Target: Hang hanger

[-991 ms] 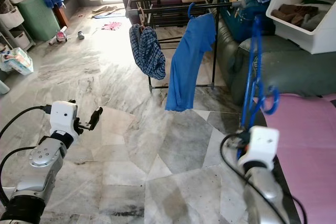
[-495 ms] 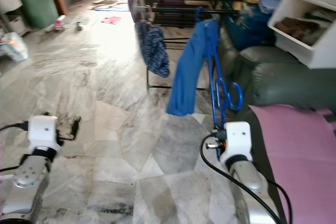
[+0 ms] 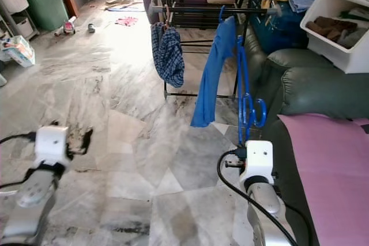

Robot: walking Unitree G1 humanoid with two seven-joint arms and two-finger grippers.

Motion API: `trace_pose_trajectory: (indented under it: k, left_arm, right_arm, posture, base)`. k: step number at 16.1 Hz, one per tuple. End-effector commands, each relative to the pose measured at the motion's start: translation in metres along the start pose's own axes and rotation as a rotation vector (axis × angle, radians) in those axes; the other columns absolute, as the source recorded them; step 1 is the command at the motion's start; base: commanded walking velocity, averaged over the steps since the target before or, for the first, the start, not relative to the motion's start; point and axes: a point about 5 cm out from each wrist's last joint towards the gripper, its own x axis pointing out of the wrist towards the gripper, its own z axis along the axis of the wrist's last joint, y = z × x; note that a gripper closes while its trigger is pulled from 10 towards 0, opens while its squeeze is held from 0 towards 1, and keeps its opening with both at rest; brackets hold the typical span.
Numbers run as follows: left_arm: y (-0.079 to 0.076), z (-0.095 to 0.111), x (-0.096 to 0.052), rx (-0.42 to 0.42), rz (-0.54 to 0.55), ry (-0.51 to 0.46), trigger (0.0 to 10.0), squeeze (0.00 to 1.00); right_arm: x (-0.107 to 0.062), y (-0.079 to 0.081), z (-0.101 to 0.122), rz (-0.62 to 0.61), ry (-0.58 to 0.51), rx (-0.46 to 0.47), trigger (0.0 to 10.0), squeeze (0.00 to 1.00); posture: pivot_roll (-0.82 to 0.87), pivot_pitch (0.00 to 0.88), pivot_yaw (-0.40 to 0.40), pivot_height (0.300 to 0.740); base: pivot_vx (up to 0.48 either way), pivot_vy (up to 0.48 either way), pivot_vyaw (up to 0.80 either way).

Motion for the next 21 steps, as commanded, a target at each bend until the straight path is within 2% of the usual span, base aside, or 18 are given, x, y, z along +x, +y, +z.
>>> trace_pose_trajectory:
  k: [1, 5, 7, 8, 10, 14, 17, 21]
  left_arm:
    - [-0.005, 0.002, 0.004, -0.013, -0.026, 0.005, 10.0, 0.00]
    - [-0.016, 0.006, 0.012, -0.034, -0.070, 0.001, 10.0, 0.00]
    - [-0.023, 0.010, 0.015, -0.061, -0.116, -0.008, 10.0, 0.00]
    - [-0.029, 0.014, 0.017, -0.095, -0.146, -0.023, 10.0, 0.00]
    - [-0.033, 0.017, 0.019, -0.113, -0.153, -0.030, 10.0, 0.00]
    - [-0.038, 0.018, 0.019, -0.152, -0.160, -0.039, 10.0, 0.00]
    - [-0.043, 0.015, 0.015, -0.174, -0.159, -0.026, 10.0, 0.00]
    - [-0.048, 0.014, 0.014, -0.189, -0.189, -0.023, 10.0, 0.00]
  right_arm:
    - [-0.002, -0.001, 0.008, -0.016, -0.040, -0.011, 10.0, 0.00]
    - [-0.001, -0.008, 0.010, -0.070, -0.054, -0.008, 10.0, 0.00]
    - [-0.002, -0.021, 0.010, -0.189, -0.050, -0.025, 10.0, 0.00]
    - [-0.005, -0.035, 0.002, -0.307, 0.009, -0.022, 10.0, 0.00]
    - [-0.006, -0.041, -0.002, -0.344, 0.033, -0.016, 10.0, 0.00]
    - [0.000, -0.042, -0.002, -0.341, 0.055, -0.025, 10.0, 0.00]
    - [0.004, -0.034, -0.003, -0.271, 0.083, 0.005, 10.0, 0.00]
    - [-0.001, -0.029, -0.013, -0.234, 0.140, 0.038, 10.0, 0.00]
  posture:
    - [0.00, 0.041, 0.053, 0.740]
    - [-0.02, 0.043, 0.068, 0.740]
    - [-0.03, 0.051, 0.073, 0.740]
    - [-0.03, 0.055, 0.067, 0.740]
    - [-0.03, 0.058, 0.054, 0.740]
    - [-0.02, 0.054, 0.034, 0.740]
    - [-0.03, 0.055, 0.030, 0.740]
    - [-0.05, 0.061, 0.044, 0.740]
  base:
    - [0.000, 0.000, 0.80]
    - [0.000, 0.000, 0.80]
    - [0.000, 0.000, 0.00]
    - [0.000, 0.000, 0.00]
    - [0.000, 0.000, 0.00]
    - [0.127, 0.000, 0.00]
    - [0.266, 0.000, 0.00]
    - [0.357, 0.000, 0.00]
